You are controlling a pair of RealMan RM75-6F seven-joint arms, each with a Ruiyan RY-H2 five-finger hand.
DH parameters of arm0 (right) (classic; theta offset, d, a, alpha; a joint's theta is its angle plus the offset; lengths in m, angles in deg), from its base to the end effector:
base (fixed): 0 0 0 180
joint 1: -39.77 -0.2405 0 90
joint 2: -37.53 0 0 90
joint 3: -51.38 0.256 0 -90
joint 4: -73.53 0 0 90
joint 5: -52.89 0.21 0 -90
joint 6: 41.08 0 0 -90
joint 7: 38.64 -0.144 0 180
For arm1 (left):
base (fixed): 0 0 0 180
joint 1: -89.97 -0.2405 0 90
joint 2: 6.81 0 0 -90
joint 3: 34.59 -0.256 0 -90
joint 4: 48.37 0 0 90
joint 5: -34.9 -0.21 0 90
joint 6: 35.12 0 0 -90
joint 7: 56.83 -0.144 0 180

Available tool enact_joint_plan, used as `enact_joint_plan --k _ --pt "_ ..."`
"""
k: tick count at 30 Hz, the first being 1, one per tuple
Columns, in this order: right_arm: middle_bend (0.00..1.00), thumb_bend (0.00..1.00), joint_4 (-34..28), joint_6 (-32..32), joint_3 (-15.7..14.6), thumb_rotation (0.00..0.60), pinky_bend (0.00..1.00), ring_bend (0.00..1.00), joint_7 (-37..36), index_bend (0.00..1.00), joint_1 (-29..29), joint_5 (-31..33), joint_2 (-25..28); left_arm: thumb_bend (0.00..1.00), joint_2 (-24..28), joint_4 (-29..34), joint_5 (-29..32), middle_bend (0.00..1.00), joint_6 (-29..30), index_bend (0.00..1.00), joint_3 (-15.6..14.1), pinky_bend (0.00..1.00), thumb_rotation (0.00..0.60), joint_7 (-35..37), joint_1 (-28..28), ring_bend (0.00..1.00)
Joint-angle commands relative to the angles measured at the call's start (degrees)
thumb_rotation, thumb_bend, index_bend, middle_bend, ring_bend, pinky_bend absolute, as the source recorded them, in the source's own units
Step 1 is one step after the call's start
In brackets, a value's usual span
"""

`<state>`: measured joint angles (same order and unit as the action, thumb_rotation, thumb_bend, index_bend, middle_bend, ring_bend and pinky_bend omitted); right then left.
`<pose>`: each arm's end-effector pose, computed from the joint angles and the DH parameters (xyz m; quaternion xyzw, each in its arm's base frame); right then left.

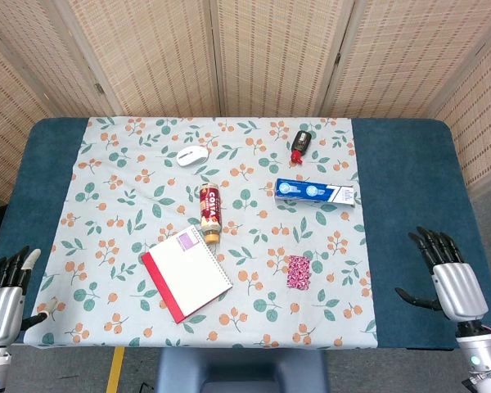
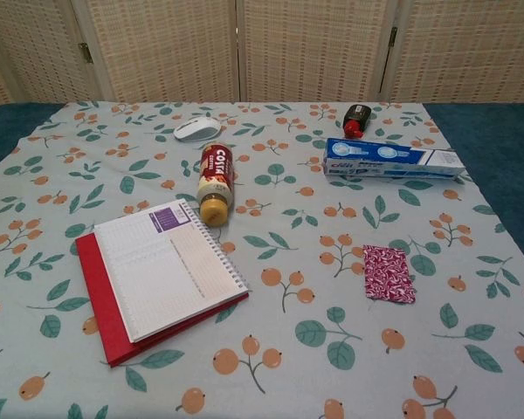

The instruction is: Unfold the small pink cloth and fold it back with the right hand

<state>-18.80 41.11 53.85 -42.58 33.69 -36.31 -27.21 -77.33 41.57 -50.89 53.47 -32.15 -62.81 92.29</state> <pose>-0.3021 -0.1855 0.1448 0.6109 -0.4090 0.4094 0.5402 -0.3142 0.1654 0.1341 -0.5806 -0.3771 -0.3791 0.6140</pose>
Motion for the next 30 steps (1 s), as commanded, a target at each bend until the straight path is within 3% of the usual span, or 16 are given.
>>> enact_joint_plan --k 1,18,30 --pt "0.08 0.21 0.02 0.38 -0.07 0.471 0.0 0.0 0.03 0.08 0.24 0.1 -0.09 0.29 -0.08 -0.18 -0.11 0.06 0.04 0.08 -0.05 0.0 0.6 0.08 -0.06 0.09" --pt "0.08 0.21 -0.73 1.72 -0.74 0.468 0.0 0.0 0.86 0.08 0.88 -0.8 -0.17 0.29 0.27 -0.43 -0.17 0.06 -0.5 0.08 -0.62 0.0 0.6 1.52 -0.29 0.09" --pt "0.08 0.21 -3.32 -3.15 -2.33 0.466 0.0 0.0 1.49 0.08 -1.5 -2.02 -2.01 0.29 -0.33 -1.77 -0.54 0.06 -1.24 0.08 -0.85 0.0 0.6 2.76 0.09 0.09"
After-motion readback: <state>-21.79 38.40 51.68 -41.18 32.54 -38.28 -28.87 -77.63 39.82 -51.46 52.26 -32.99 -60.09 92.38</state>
